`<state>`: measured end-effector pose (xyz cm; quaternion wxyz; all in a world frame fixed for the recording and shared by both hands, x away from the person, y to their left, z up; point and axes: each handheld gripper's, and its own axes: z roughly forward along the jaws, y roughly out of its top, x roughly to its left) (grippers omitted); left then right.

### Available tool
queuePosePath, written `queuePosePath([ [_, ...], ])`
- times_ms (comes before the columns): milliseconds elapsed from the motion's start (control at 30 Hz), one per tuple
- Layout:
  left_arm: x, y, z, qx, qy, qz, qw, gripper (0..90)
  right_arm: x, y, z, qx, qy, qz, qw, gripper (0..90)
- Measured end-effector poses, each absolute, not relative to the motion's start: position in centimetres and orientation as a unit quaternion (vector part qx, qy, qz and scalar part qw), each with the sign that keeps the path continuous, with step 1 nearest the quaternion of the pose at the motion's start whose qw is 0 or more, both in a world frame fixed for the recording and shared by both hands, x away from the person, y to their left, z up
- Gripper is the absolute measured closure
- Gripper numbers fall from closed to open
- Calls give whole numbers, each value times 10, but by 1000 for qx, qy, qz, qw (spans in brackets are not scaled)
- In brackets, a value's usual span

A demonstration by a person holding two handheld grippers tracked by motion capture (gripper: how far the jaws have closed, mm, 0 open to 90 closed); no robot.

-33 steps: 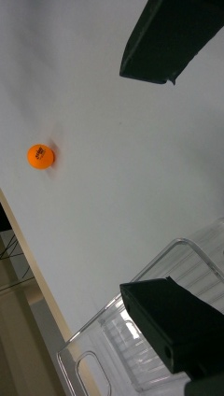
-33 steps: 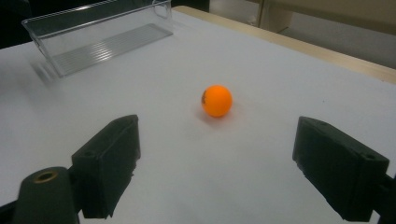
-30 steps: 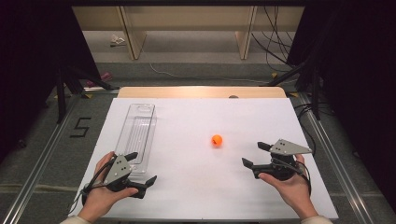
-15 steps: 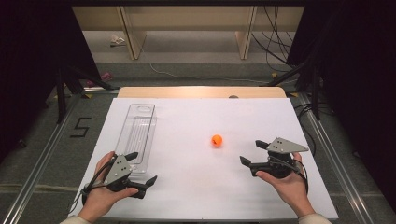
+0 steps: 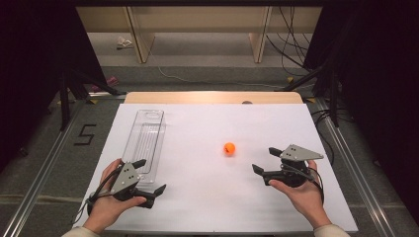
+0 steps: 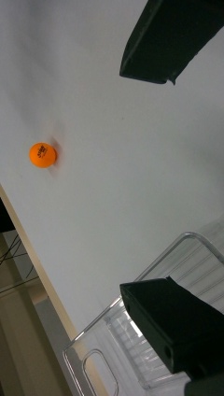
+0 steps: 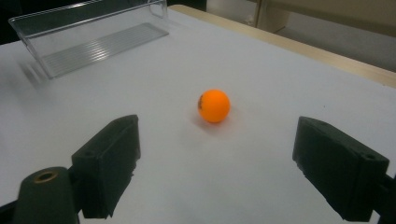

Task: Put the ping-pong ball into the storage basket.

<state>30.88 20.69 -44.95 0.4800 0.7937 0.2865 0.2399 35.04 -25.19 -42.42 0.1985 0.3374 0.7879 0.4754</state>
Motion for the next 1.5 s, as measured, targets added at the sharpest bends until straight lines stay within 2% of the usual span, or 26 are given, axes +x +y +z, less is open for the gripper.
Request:
queuePosePath([
  [1500,313,204,-452,796,281,239,480,0,383,-236,-436,349,795,456,197,159],
])
